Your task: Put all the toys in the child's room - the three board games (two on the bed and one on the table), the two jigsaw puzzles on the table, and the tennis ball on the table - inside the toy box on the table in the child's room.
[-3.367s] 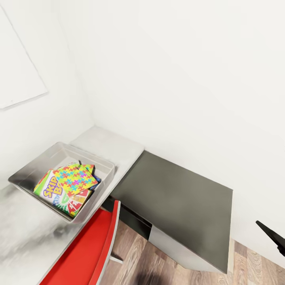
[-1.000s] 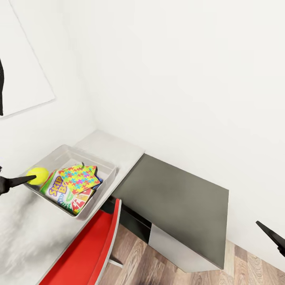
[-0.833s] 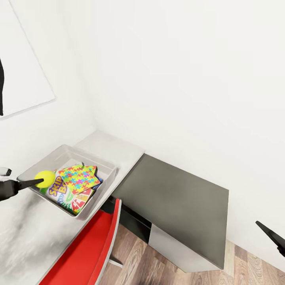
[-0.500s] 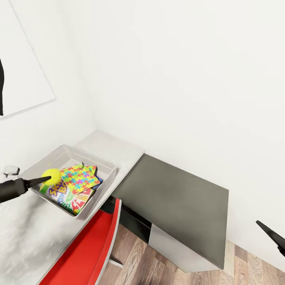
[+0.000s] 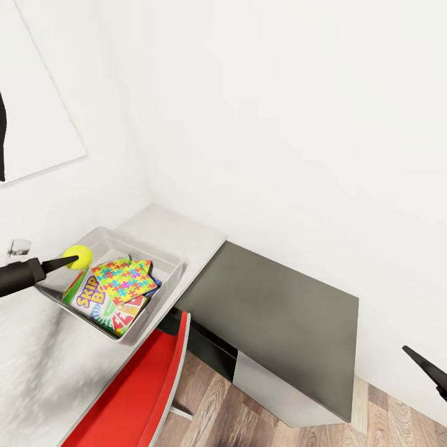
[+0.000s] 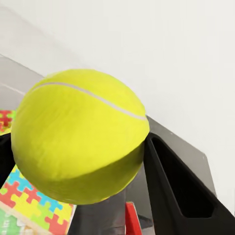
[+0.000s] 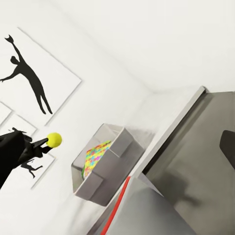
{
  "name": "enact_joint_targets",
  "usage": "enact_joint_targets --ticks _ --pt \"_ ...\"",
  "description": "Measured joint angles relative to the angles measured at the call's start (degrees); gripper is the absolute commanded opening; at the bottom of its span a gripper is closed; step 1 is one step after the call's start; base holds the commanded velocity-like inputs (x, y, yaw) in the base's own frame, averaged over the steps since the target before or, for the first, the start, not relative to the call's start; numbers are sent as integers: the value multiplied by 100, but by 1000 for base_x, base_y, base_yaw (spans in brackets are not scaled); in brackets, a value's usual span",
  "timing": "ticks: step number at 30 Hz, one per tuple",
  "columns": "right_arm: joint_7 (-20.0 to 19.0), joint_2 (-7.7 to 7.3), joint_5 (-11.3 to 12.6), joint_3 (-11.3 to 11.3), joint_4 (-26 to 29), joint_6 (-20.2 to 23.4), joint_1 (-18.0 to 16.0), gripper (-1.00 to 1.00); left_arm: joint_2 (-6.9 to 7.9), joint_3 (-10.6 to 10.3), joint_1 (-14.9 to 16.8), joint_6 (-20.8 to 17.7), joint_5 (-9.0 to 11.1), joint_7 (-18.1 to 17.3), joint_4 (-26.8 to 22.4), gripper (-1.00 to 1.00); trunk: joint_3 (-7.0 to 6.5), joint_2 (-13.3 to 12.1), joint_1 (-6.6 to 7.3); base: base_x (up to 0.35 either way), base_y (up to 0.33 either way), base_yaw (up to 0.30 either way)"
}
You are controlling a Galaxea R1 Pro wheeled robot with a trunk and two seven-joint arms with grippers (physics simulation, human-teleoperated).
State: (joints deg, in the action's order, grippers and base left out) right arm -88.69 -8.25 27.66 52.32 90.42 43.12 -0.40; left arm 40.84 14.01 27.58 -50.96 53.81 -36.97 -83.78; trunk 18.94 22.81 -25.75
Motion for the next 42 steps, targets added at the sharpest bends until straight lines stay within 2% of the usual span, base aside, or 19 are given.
enact_joint_targets --ticks 8,11,15,24,42 --pt "0 -2 -6 2 -3 3 0 100 12 -1 112 -4 -28 1160 40 -100 0 0 0 0 0 0" --pt "0 -1 -8 4 -7 4 0 100 7 -6 117 -9 -20 1468 44 -100 0 0 0 0 0 0" --pt "0 -1 -9 6 -8 5 0 100 8 -9 118 -15 -14 1591 45 -100 0 0 0 0 0 0" --pt "0 -8 -7 11 -9 7 0 100 7 -10 119 -107 -2 2116 45 -100 18 0 0 0 0 0" --pt "0 -9 -9 11 -9 14 0 100 10 -11 124 -86 3 2380 45 -100 155 0 0 0 0 0"
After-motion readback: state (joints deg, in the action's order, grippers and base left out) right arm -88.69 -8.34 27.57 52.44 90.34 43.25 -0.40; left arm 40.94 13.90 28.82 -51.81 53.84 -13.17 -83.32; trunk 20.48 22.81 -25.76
